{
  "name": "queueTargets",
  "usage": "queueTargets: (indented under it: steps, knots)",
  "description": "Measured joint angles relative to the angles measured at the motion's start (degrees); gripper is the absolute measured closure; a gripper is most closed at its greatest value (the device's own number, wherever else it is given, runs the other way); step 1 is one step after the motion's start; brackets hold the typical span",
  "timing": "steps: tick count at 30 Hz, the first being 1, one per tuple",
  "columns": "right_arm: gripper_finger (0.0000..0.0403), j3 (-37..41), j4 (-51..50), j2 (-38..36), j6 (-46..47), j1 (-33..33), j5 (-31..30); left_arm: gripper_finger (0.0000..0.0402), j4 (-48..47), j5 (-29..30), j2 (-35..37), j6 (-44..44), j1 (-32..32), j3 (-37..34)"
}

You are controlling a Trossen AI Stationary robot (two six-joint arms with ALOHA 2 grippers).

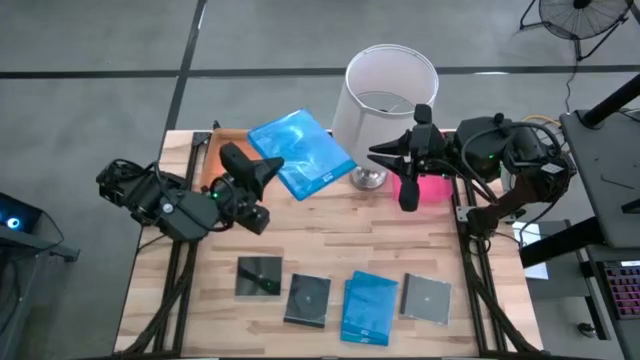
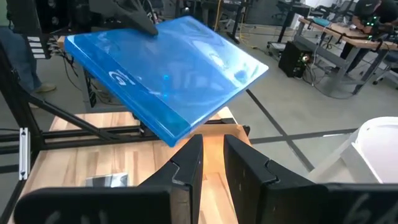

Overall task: Pick & place jewel cases by type
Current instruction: Put the blue cd case into the orange bin

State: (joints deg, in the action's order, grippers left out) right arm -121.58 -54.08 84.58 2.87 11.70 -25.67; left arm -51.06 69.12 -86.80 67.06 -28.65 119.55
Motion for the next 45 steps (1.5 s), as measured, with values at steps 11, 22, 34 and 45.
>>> queueTargets:
  steps: [11,22,34,45]
  knots:
    - [0.0351,0.77,-0.17,0.0,-0.06,-0.02,0.02,0.0396,0.03,8.34,5.82,-18.77,0.06,-0.02]
    - [0.0359,2.55,-0.04,0.02,2.2,-0.37,0.13,0.0396,-2.07,16.27,13.48,-42.76,6.9,-1.68]
    - [0.036,2.58,-0.09,0.02,3.33,-0.39,0.13,0.0396,-23.95,5.61,17.55,-77.54,14.72,-1.7]
    - [0.036,2.68,-0.09,0.02,4.3,-0.91,0.13,0.0396,-38.29,-15.55,16.6,-98.54,29.9,-1.84]
